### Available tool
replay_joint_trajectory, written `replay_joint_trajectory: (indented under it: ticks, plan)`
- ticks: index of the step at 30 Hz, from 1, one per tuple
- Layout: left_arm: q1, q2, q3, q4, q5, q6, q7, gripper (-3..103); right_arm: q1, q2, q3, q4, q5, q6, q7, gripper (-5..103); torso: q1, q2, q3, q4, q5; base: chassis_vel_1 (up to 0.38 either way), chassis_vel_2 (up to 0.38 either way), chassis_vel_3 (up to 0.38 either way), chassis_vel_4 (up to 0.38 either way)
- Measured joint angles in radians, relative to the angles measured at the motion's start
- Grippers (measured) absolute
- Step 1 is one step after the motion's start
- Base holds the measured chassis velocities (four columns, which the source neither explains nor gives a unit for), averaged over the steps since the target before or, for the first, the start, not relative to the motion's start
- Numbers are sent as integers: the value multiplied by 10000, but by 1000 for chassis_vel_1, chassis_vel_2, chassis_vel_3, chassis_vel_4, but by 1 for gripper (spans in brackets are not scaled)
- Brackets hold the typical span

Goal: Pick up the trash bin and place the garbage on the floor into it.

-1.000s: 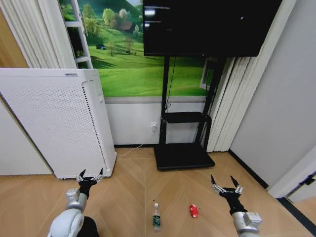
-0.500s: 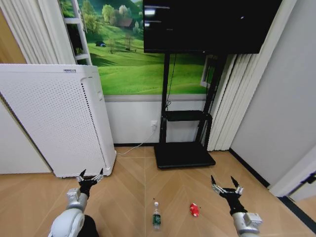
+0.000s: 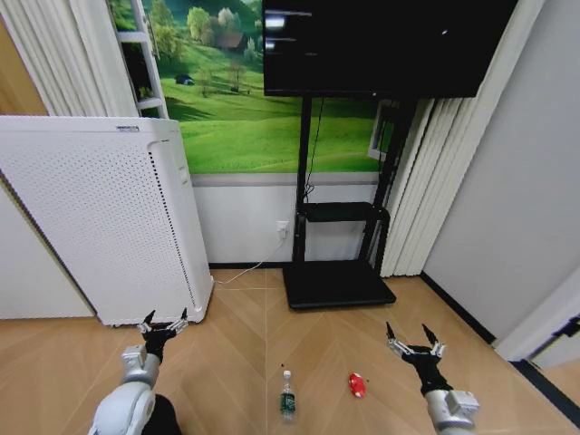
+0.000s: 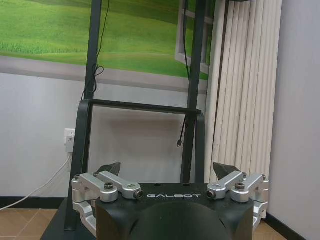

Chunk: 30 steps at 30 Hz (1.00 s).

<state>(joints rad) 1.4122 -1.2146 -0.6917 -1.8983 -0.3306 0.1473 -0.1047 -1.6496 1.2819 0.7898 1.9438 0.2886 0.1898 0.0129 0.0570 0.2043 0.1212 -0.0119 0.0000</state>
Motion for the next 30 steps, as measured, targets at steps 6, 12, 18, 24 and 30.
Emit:
replay_joint_trajectory:
  ticks: [6, 12, 18, 24, 30]
  plan:
    - [500, 227, -169, -386, -21, 759, -428, 100, -24, -55, 58, 6, 27, 9, 22, 100, 6, 19, 14, 0, 0, 0, 0, 0, 0]
    - [1374, 719, -843, -984, -1315, 1835, -1783, 100, -82, -111, 192, 6, 93, 90, 53, 100, 10, 32, 24, 1, -2, 0, 0, 0, 0]
    - [3171, 1617, -2183, -2201, -2701, 2599, -2164, 100, -50, -198, 232, 53, 158, 98, 126, 100, 13, 43, 30, 1, 0, 0, 0, 0, 0]
    - [4812, 1897, -3393, -3137, -2892, 2810, -1729, 100, 82, -311, 214, 138, 296, 36, 180, 100, 14, 50, 35, 4, 2, 0, 0, 0, 0]
    - [5827, 1646, -3327, -3417, -1683, 3181, -1751, 98, 244, -492, 215, 188, 596, -6, 192, 100, 16, 57, 41, 2, 0, 0, 0, 0, 0]
